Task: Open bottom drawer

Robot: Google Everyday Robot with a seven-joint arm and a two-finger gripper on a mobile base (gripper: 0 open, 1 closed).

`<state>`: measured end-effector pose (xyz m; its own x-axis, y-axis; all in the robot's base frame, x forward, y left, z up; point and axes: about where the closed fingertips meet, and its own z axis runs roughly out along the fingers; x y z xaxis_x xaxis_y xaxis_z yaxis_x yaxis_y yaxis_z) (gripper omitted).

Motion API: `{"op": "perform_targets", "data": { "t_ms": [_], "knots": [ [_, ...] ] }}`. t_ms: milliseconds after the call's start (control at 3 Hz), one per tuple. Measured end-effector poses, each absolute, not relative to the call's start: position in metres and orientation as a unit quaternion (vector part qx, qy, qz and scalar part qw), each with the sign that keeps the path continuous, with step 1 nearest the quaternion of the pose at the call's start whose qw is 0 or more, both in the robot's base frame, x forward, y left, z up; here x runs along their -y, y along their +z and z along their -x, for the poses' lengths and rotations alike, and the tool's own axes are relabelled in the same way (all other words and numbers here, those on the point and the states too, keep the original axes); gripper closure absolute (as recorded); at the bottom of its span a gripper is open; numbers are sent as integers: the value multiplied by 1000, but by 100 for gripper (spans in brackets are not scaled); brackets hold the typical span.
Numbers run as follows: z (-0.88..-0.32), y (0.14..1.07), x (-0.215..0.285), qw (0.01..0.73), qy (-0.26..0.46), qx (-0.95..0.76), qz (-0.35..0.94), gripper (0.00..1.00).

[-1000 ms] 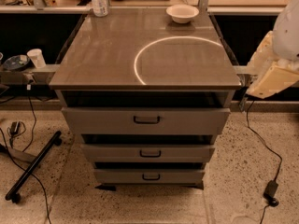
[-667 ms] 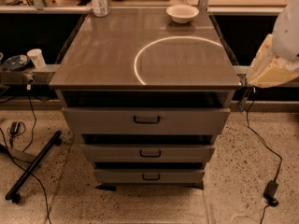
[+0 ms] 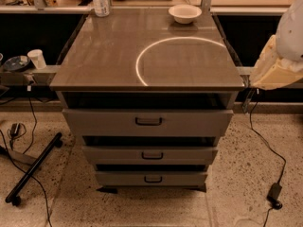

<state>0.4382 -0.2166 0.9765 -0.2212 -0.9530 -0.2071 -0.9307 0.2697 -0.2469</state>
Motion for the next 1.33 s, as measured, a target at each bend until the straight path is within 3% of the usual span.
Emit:
{"op": "perform_targets", "data": {
  "t_ms": [333, 667, 1333],
  "knots": [
    [-438, 977, 217, 160, -35, -781, 603, 31],
    [-438, 976, 217, 163, -36, -781, 602, 1],
    [-432, 956, 218, 176, -42, -784, 594, 0]
  ]
}}
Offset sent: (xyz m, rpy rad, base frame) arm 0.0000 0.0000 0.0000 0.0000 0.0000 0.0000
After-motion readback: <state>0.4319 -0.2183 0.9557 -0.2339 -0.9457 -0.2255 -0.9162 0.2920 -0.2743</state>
